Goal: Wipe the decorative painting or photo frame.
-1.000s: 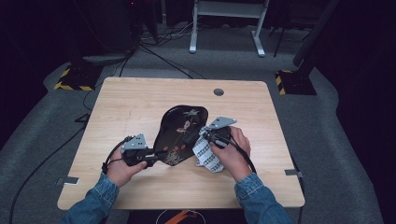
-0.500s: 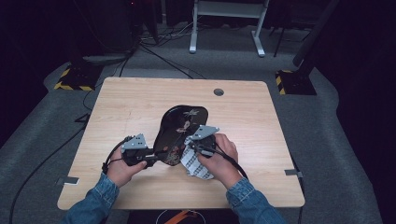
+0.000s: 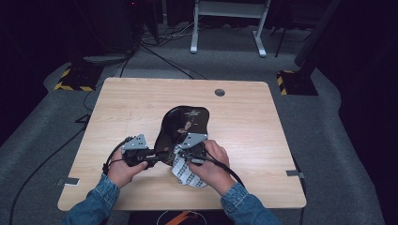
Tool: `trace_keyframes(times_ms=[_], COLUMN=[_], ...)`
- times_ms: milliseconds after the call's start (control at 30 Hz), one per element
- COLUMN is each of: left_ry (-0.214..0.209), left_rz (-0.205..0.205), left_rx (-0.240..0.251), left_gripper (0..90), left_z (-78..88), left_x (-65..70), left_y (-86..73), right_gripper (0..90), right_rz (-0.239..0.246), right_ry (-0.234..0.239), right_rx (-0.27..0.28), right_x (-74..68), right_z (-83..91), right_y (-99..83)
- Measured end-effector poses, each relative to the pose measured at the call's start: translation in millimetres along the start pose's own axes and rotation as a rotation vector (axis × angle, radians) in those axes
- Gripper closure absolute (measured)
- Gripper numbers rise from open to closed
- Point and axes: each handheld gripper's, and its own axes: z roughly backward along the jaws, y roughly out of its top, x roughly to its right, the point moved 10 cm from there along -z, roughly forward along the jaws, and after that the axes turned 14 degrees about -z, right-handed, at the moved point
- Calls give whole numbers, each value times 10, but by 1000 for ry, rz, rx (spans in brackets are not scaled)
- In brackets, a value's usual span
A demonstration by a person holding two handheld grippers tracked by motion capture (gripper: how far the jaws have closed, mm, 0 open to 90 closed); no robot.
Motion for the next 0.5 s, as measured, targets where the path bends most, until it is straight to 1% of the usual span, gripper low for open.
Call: trace_keyframes(times_ms=[100,167,367,400,500], left_ry=[1,-1,-3,-3,-4], left_rz=[0,0,2,2,3], left_rx=[0,0,0,0,0], left_gripper=[779,779,779,779,779], left_z=[1,2,3,3,3], left_x=[-1,0,0,0,2], left_y=[0,0,-1,-1,-1], right_gripper=[818,818,819,819,819], right_rz=[1,-13,-50,-50,-71], right_ry=[8,12,-20,-20,-45], right_rx=[1,1,7,7,11], right_x=[-3,23,199,199,329], right_z=[-1,8,72,72,114], right_y=[-1,-3,-23,-23,-41])
